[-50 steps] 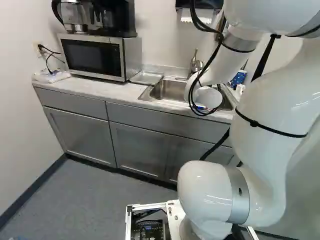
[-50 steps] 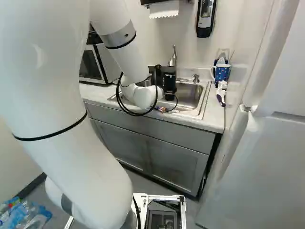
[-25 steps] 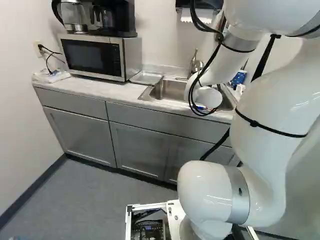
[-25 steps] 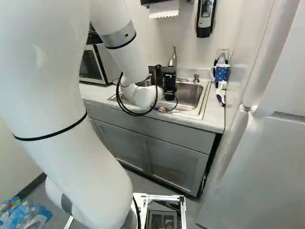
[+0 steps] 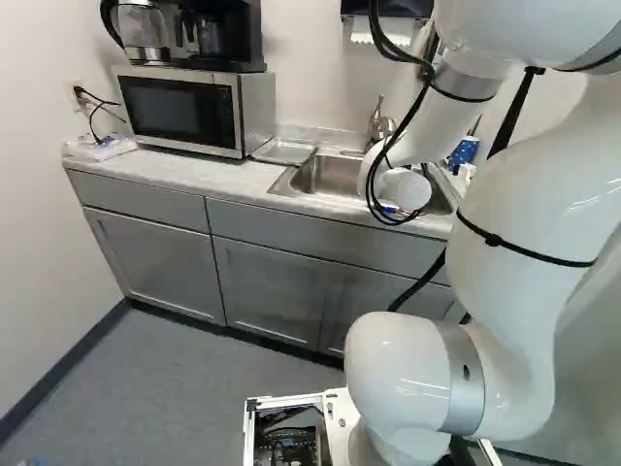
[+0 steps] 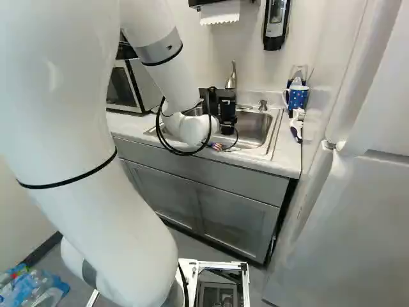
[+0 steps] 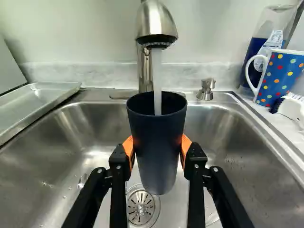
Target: Rinse the cup and place it in the tray
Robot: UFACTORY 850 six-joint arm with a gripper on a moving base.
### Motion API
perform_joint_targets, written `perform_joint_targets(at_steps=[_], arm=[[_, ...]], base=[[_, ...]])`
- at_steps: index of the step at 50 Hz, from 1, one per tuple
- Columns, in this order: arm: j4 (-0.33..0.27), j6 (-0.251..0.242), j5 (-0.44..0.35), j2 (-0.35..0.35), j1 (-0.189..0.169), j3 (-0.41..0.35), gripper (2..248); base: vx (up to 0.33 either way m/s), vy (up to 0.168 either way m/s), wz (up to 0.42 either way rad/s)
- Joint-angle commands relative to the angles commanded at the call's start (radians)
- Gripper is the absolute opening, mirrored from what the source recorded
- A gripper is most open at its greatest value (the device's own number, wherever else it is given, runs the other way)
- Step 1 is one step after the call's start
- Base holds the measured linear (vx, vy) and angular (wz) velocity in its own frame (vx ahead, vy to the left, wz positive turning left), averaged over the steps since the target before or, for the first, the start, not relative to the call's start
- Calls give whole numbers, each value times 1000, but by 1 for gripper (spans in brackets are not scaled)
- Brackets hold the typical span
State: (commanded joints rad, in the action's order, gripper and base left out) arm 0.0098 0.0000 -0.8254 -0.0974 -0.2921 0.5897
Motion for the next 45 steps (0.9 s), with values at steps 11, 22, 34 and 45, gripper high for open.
perform_joint_targets(at_steps=[11,22,34,45], arm=[[0,0,0,0,0,0,116],[0,0,0,0,0,0,116],[0,0,0,0,0,0,116],[0,0,0,0,0,0,116]], base=[[0,0,0],[0,0,0],[0,0,0],[0,0,0]])
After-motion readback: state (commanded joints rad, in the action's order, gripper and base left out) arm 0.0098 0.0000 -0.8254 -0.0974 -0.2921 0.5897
